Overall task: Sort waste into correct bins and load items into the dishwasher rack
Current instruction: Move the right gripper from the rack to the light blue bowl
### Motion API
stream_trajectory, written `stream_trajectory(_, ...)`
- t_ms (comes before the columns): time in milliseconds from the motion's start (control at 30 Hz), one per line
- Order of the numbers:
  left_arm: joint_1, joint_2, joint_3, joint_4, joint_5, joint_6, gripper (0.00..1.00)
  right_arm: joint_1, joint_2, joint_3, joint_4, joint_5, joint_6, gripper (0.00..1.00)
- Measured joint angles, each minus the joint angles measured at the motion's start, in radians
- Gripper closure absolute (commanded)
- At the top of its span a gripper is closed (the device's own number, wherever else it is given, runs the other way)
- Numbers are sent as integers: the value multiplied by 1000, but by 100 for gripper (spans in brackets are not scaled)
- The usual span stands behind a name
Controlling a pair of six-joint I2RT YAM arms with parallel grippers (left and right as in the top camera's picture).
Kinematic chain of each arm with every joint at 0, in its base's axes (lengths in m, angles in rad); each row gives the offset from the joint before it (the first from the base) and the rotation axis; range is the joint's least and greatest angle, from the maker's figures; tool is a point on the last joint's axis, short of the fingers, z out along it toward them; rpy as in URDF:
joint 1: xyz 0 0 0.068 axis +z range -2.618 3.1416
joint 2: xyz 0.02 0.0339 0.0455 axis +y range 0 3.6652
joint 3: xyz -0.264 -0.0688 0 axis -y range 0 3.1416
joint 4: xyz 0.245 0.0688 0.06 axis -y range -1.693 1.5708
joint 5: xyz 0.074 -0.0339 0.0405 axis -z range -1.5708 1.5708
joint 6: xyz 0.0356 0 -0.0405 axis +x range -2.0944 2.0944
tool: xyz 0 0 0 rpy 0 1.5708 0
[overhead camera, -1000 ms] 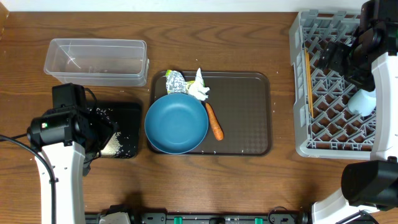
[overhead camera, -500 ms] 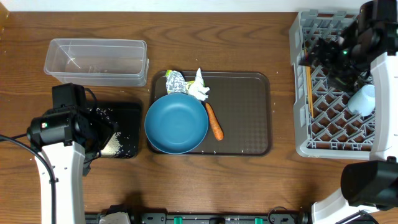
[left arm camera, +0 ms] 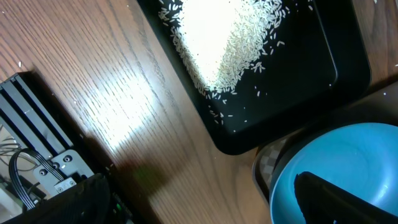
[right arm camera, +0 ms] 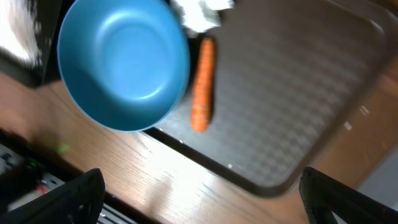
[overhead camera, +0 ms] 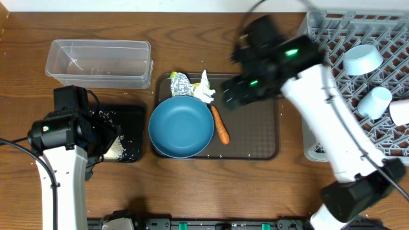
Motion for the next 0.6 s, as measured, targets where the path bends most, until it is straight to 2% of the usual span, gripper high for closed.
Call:
stream_trajectory(367, 0, 0, 0, 0, 0, 0, 2, 331, 186, 0, 111, 56, -80, 9)
stream_trajectory(600, 0, 0, 0, 0, 0, 0, 2, 457, 298, 0, 187, 63, -99, 16)
